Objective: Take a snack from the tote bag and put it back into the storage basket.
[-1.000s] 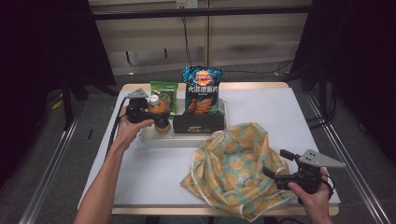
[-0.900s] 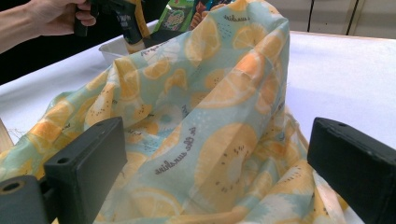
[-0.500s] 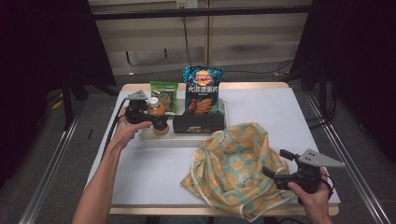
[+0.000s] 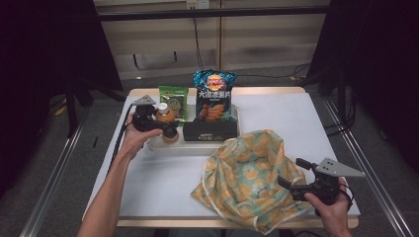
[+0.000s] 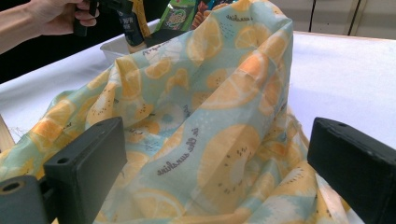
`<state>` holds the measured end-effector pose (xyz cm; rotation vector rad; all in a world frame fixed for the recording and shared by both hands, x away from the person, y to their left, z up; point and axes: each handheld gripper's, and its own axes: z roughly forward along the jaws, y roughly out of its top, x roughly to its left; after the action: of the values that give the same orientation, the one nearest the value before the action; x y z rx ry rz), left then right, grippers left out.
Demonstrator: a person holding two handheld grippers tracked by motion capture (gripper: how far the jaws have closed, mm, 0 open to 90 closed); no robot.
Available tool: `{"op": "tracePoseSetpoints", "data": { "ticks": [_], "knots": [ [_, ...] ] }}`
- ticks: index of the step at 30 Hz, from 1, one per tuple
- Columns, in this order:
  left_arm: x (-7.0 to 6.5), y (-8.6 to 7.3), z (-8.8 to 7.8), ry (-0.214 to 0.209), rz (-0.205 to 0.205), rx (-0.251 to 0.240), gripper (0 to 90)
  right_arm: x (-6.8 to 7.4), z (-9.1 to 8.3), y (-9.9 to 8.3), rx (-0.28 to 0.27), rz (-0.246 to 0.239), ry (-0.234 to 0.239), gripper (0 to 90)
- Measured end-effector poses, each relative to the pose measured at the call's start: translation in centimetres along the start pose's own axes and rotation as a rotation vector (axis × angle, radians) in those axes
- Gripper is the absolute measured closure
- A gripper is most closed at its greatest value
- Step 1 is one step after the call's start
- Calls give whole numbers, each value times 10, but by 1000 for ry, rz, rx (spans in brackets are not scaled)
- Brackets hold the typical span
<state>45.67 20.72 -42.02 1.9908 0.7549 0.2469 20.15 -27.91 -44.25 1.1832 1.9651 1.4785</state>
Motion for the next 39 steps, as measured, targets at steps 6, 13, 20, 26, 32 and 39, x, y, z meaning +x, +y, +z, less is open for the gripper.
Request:
{"op": "tracePoseSetpoints", "data": {
  "ticks": [6, 13, 20, 26, 32, 39],
  "knots": [
    [-1, 3, -7, 31, -33, -19, 61, -1, 0, 1, -5, 2, -3, 40],
    [-2, -5, -18, 59, -71, -42, 46, -1, 1, 0, -5, 6, -2, 39],
    [-10, -14, -26, 76, -73, -27, 36, -6, -1, -1, -13, 12, -4, 38],
    [-21, -14, -39, 112, -90, -60, 37, -5, -1, 0, -13, 7, -10, 38],
    [-31, -17, -58, 130, -75, -77, 36, -2, 0, 2, -19, -6, -10, 28],
    [-49, -18, -76, 126, -31, -70, 36, 1, -2, 4, -33, -3, -20, 20]
  ]
}}
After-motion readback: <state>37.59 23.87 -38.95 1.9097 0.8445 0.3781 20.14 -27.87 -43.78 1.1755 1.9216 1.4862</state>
